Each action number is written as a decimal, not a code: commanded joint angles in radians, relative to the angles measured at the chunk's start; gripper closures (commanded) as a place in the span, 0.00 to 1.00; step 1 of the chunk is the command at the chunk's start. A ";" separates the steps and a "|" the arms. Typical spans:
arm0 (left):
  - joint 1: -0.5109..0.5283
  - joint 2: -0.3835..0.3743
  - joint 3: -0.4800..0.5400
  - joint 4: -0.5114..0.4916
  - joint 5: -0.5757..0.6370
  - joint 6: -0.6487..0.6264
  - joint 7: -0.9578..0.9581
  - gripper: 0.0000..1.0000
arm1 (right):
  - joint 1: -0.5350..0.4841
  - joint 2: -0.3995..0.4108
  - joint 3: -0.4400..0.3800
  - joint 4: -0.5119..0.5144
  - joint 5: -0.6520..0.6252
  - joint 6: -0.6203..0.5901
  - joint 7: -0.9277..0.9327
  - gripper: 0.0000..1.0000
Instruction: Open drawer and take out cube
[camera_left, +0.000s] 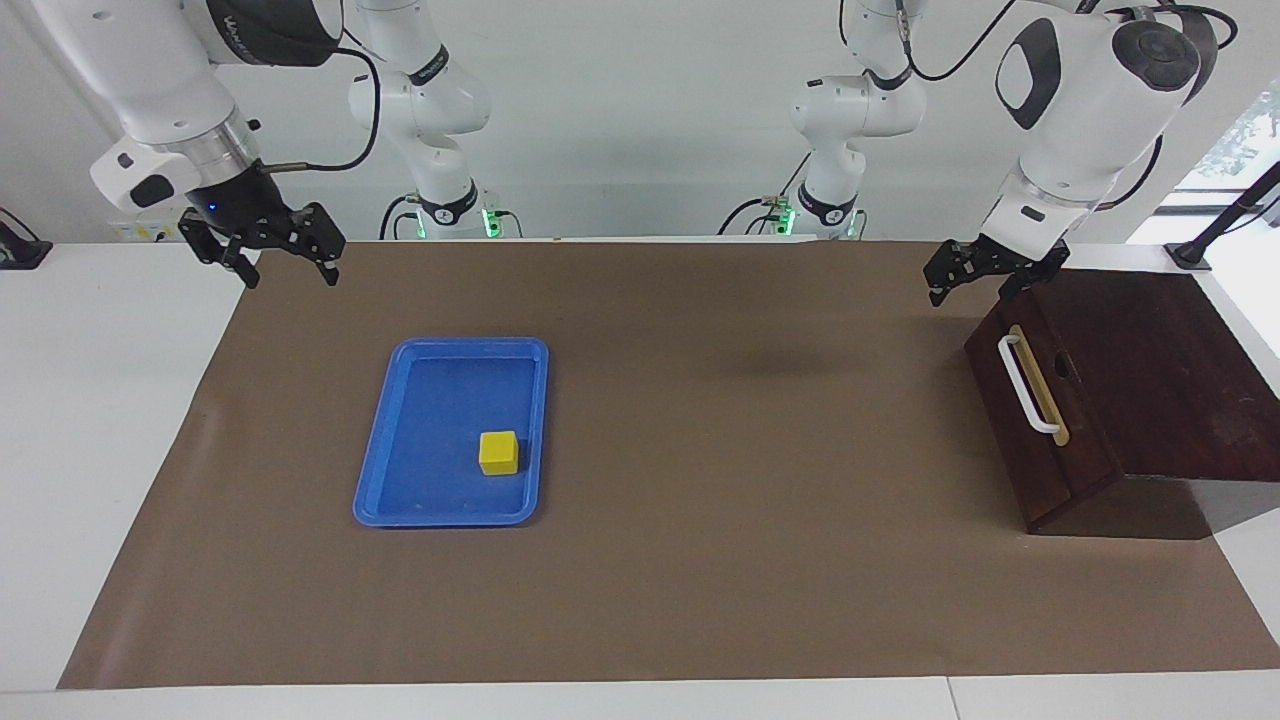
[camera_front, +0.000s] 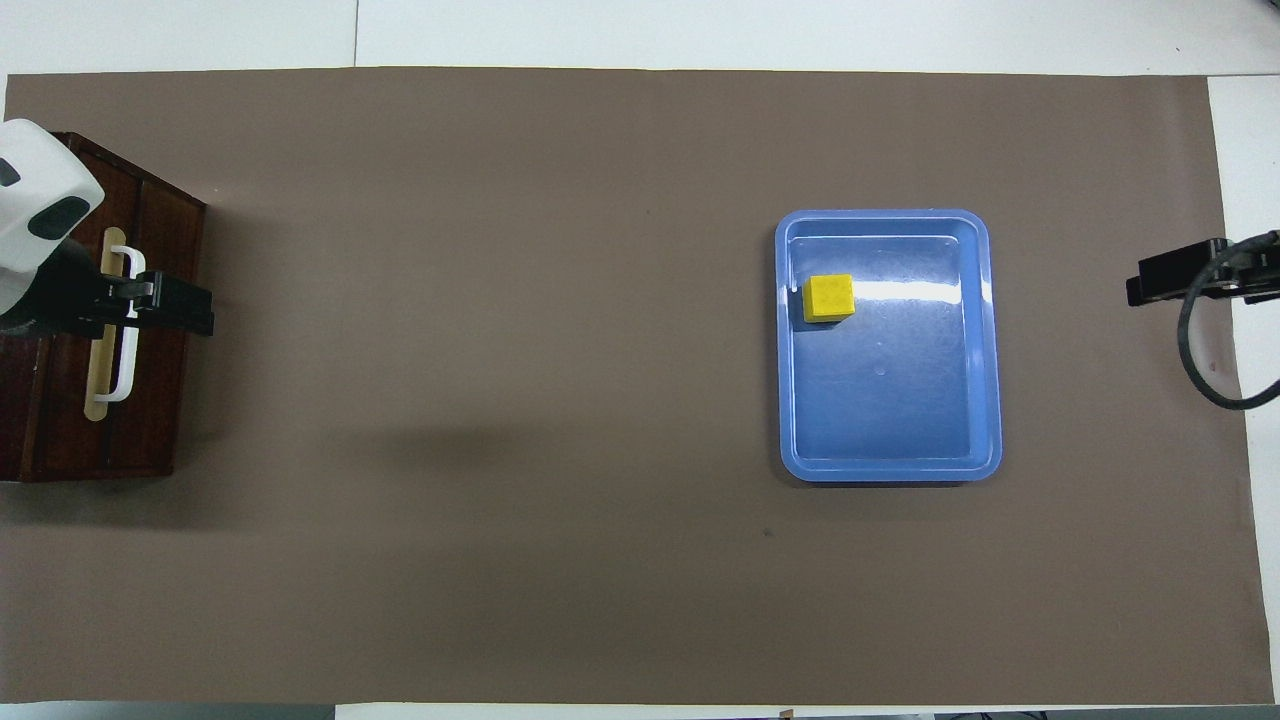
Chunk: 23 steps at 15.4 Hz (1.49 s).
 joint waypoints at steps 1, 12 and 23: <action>0.002 -0.017 0.003 -0.012 -0.017 -0.019 0.015 0.00 | -0.041 -0.030 0.028 -0.033 -0.022 -0.045 -0.053 0.00; -0.004 -0.016 0.003 -0.007 -0.017 -0.054 0.004 0.00 | -0.097 0.014 0.050 -0.007 -0.015 -0.040 -0.036 0.00; -0.004 -0.017 0.005 -0.009 -0.040 -0.031 -0.008 0.00 | -0.085 0.003 0.051 -0.041 -0.052 -0.025 -0.013 0.00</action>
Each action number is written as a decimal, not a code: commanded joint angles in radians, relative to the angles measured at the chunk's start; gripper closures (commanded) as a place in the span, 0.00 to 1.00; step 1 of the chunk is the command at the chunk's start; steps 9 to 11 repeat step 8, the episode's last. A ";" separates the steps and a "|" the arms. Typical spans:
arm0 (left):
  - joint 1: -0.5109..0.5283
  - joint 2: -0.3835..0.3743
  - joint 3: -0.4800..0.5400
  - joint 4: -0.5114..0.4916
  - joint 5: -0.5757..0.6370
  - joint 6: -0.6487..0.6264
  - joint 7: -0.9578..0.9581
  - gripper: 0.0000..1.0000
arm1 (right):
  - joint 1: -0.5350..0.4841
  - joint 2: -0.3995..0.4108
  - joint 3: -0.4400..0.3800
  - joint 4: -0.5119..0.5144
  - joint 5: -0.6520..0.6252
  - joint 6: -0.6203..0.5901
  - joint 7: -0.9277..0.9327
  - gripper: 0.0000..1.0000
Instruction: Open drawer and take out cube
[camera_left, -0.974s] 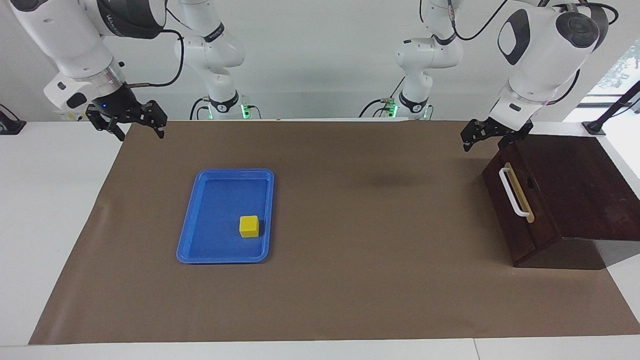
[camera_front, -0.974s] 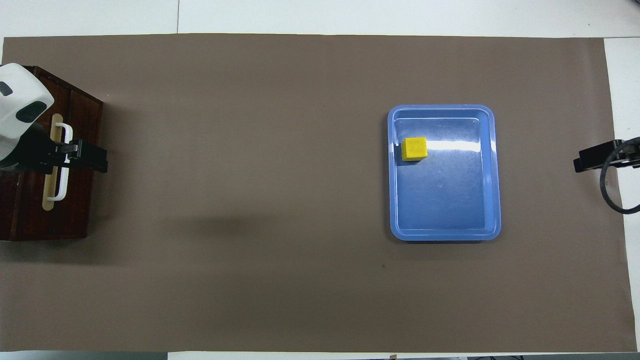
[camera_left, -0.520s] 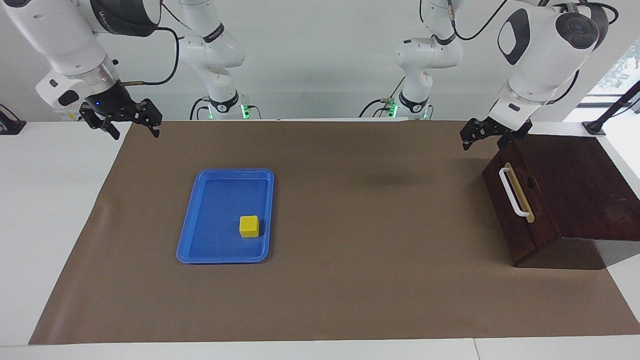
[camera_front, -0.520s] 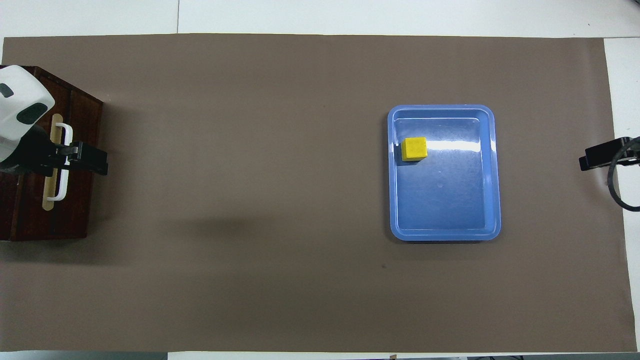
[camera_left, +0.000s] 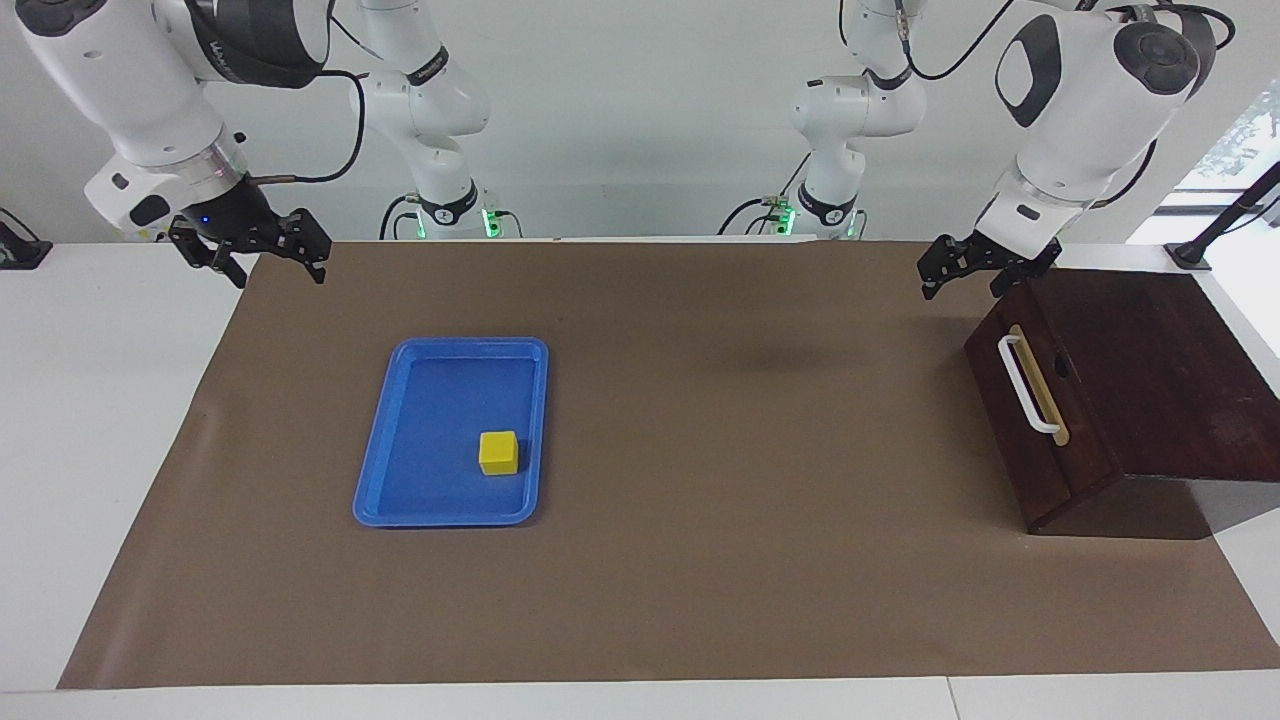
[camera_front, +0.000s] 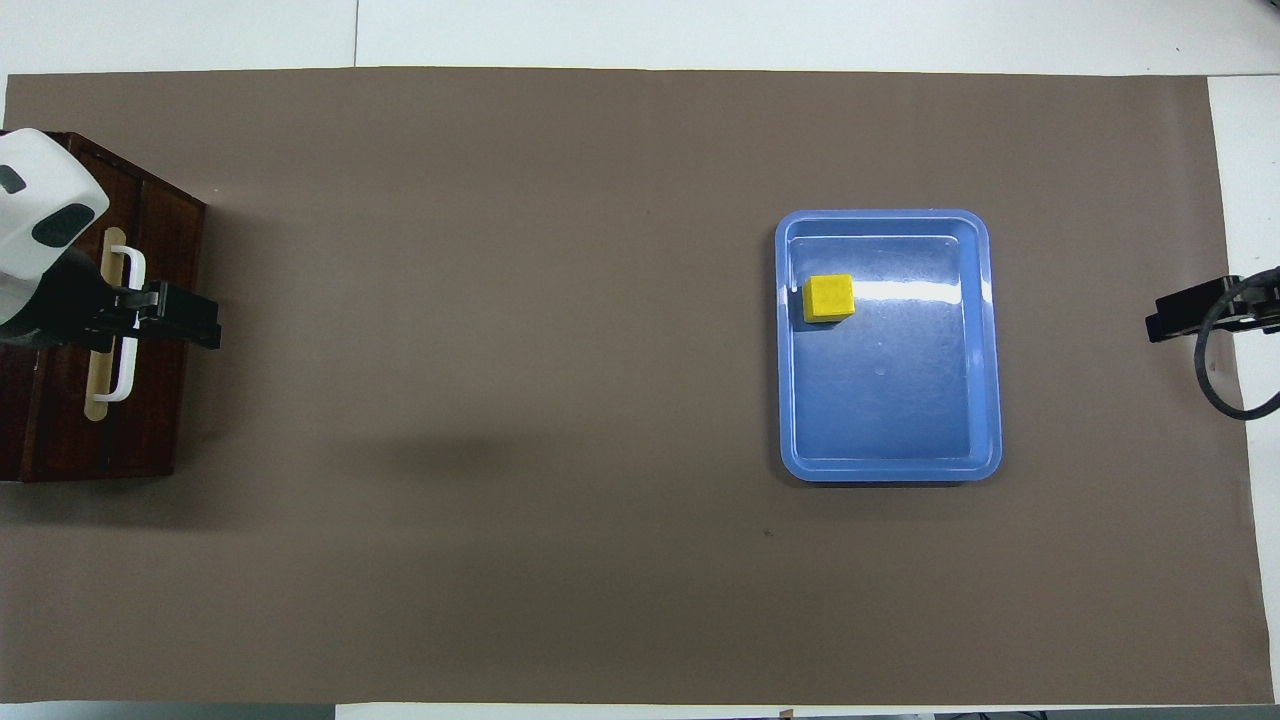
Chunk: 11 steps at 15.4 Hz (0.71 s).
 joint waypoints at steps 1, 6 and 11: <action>-0.004 -0.014 0.006 -0.010 -0.017 0.008 -0.004 0.00 | -0.010 0.003 0.017 0.025 -0.029 -0.028 0.015 0.00; 0.008 -0.014 0.008 -0.008 -0.016 0.004 -0.007 0.00 | -0.004 0.000 0.017 0.024 -0.030 -0.026 0.024 0.00; 0.010 -0.014 0.008 -0.008 -0.014 0.004 -0.007 0.00 | -0.004 0.000 0.017 0.024 -0.030 -0.026 0.024 0.00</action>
